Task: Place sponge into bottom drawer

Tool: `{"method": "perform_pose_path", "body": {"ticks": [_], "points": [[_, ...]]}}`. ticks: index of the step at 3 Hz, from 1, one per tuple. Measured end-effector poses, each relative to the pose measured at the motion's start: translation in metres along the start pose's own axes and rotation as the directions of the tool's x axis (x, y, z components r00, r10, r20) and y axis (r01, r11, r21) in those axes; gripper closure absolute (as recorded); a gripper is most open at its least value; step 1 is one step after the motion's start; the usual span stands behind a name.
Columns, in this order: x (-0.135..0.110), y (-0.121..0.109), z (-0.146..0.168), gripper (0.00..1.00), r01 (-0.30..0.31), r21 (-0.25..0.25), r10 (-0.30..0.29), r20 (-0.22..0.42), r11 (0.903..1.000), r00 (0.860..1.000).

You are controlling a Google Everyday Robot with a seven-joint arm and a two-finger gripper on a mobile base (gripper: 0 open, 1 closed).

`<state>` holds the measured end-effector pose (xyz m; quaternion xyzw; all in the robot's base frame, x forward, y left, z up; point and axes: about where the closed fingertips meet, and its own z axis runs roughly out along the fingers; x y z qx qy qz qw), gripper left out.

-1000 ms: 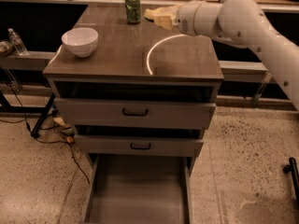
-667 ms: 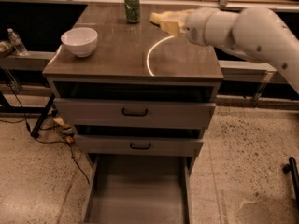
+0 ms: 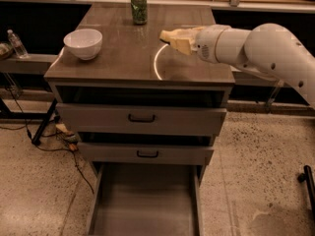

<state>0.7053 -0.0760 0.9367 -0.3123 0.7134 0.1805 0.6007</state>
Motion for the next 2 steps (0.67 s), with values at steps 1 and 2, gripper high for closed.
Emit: {"method": "perform_pose_path", "body": {"ticks": [1,2], "points": [[0.016,0.025,-0.008,1.0,-0.013,-0.056,0.014,0.003,0.9983,1.0],[0.037,0.057,-0.035,1.0,-0.033,-0.086,0.033,0.006,0.9958,0.999]]}}
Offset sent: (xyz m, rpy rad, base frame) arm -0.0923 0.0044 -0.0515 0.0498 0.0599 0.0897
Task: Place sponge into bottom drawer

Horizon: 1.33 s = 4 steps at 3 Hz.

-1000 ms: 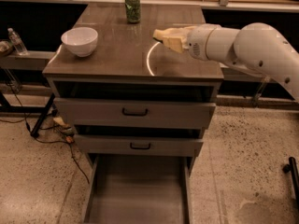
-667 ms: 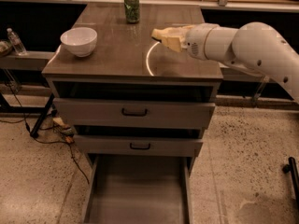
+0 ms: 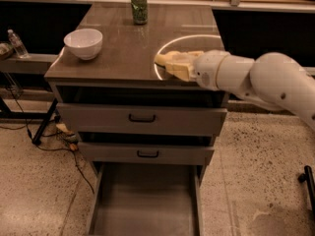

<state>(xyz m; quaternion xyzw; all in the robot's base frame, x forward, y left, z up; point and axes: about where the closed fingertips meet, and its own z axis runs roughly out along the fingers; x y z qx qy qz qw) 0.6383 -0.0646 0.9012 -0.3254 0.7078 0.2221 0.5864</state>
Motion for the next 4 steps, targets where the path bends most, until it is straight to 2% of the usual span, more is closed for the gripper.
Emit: {"method": "perform_pose_path", "body": {"ticks": [1,2,3,4], "points": [[0.019,0.035,-0.042,1.0,-0.006,0.009,0.006,0.013,0.9999,1.0],[0.026,0.063,-0.078,1.0,-0.008,0.03,0.008,0.015,0.9995,1.0],[0.029,0.055,-0.094,1.0,-0.014,0.063,0.013,0.014,0.9979,1.0],[0.028,0.057,-0.089,1.0,-0.012,0.054,0.011,0.014,0.9985,1.0]]}}
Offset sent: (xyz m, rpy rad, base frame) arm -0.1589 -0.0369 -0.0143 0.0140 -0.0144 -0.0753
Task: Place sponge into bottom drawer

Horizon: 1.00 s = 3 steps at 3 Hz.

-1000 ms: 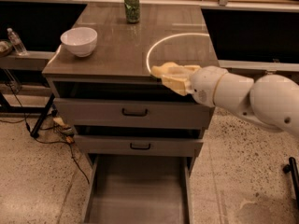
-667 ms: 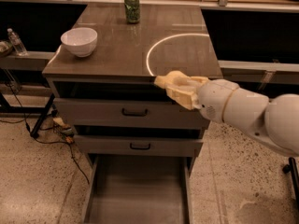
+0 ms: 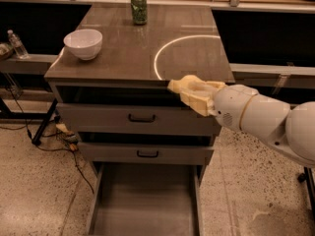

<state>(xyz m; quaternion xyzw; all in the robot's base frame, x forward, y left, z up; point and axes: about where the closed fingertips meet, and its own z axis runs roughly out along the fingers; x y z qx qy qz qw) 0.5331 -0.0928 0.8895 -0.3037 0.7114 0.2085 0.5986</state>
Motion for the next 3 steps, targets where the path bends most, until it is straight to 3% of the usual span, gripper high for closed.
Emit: {"method": "perform_pose_path", "body": {"ticks": [1,2,3], "points": [[0.017,0.013,0.006,1.0,0.007,-0.076,-0.01,-0.033,0.9971,0.999],[0.061,0.039,0.002,1.0,-0.011,-0.175,0.001,-0.059,0.9845,0.998],[0.11,0.059,0.002,1.0,-0.008,-0.239,-0.011,-0.08,0.971,0.997]]}}
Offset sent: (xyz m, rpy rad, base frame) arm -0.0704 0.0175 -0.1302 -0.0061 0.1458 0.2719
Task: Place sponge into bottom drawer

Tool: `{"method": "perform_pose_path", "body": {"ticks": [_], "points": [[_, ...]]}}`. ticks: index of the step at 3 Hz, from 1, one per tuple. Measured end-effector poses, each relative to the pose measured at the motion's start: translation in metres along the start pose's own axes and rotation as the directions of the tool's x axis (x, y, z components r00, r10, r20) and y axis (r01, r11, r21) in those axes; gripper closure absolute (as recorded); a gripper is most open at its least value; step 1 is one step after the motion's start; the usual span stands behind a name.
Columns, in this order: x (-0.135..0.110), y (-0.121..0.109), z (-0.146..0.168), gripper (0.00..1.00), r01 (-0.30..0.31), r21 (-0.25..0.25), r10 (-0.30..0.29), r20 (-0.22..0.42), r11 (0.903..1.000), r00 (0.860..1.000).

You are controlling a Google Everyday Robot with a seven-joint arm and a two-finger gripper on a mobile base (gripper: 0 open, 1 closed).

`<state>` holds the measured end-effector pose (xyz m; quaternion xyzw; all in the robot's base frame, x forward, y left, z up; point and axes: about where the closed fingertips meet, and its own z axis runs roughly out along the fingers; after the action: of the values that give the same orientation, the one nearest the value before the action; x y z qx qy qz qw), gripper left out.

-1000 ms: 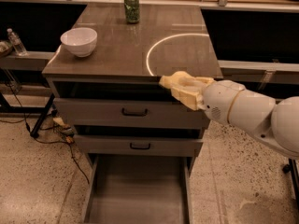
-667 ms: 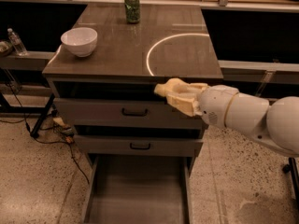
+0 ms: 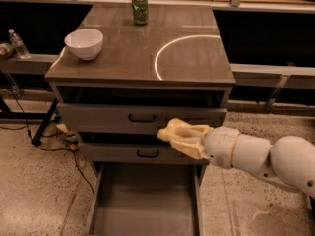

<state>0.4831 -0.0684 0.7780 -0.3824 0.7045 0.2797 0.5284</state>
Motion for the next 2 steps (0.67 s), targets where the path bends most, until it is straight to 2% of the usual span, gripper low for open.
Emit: {"method": "perform_pose_path", "body": {"ticks": [1,2], "points": [[0.063,0.012,0.019,1.0,0.054,-0.042,-0.056,-0.04,0.9976,0.998],[0.12,0.021,0.033,1.0,0.106,-0.029,-0.108,-0.093,0.994,0.99]]}}
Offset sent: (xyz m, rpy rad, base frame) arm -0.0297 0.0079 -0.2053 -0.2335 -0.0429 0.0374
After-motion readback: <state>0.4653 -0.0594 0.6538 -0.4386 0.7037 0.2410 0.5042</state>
